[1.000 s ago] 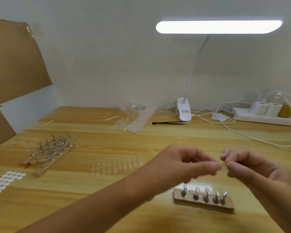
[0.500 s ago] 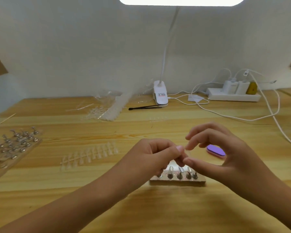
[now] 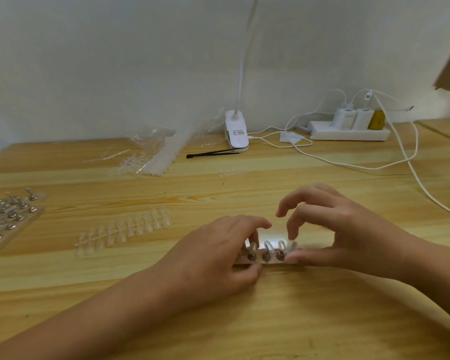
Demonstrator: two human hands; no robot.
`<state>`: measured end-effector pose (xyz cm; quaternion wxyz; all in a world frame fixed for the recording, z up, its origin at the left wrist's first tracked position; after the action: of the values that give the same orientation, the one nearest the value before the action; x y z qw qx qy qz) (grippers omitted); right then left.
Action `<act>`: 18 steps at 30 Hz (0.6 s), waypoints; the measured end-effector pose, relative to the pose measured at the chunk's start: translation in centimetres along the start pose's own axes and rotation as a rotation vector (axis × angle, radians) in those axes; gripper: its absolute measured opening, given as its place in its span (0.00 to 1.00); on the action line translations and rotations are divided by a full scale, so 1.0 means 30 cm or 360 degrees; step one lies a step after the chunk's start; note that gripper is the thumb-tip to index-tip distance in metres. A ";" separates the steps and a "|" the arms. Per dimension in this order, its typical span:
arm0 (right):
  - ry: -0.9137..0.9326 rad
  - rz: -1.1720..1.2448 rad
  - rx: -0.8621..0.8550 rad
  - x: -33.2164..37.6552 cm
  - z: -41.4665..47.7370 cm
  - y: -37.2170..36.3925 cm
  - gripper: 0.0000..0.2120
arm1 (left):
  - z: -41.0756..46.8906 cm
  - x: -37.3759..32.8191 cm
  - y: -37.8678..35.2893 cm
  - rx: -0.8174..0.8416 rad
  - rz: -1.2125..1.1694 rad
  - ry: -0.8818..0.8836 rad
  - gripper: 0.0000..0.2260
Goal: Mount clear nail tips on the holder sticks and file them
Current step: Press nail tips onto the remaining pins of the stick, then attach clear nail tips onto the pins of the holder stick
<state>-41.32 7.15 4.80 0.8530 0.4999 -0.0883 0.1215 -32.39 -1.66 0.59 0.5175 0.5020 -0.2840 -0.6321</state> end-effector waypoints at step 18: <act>-0.0056 -0.0020 0.0120 -0.027 -0.004 -0.041 0.11 | -0.001 0.016 -0.016 0.0027 -0.0003 0.0038 0.25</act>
<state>-41.72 6.58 3.51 0.8326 0.5343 -0.0955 0.1107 -32.52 -1.96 -0.02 0.5160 0.5141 -0.2825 -0.6242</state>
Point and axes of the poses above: each hand's wrist, its own z-axis towards the middle knuckle, its own y-axis out of the back of the hand, x = y × z, the point moved 9 cm from there along z, towards the middle knuckle, and after that the axes turned 10 degrees about -x, right-handed, at the moved point
